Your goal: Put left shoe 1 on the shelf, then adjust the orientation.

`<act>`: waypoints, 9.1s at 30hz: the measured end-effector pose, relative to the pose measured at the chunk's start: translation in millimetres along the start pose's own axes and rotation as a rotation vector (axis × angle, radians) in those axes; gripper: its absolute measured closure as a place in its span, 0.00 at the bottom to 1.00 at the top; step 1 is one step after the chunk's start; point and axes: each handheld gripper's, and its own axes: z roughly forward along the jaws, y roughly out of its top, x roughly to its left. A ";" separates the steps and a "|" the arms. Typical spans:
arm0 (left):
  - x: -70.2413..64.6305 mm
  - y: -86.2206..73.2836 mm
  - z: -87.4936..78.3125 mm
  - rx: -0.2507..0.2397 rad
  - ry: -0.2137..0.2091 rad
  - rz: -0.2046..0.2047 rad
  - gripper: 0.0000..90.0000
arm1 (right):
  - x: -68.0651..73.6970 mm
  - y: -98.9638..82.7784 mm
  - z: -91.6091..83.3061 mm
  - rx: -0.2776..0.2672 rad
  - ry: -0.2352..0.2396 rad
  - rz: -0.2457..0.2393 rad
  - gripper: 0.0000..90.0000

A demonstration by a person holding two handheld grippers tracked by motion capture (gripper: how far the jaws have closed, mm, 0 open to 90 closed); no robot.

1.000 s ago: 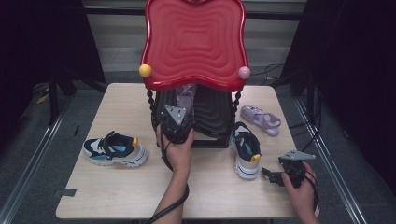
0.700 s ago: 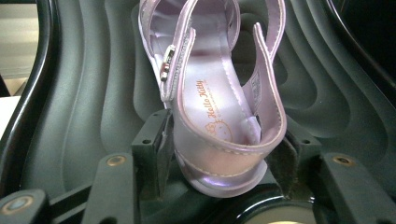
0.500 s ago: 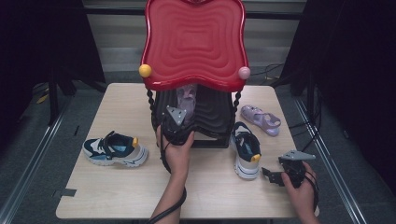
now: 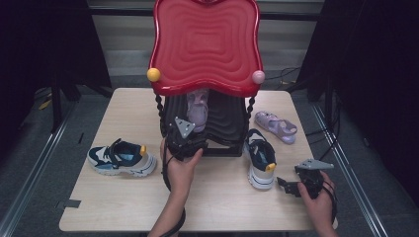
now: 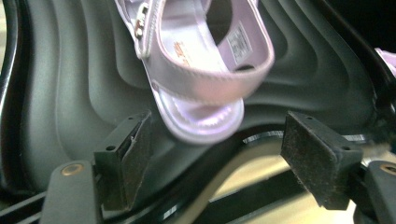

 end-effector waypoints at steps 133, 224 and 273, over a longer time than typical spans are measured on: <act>17.0 -117.0 -38.3 0.304 -0.406 0.255 0.18 | -80.4 68.3 63.7 -0.050 -0.131 0.159 0.19; 17.1 -116.5 -37.1 0.309 -0.402 0.254 0.17 | -22.1 28.6 29.6 -0.033 -0.121 0.118 0.32; 17.1 -116.5 -37.1 0.309 -0.402 0.254 0.17 | -21.2 39.9 41.8 -0.034 -0.133 0.110 0.38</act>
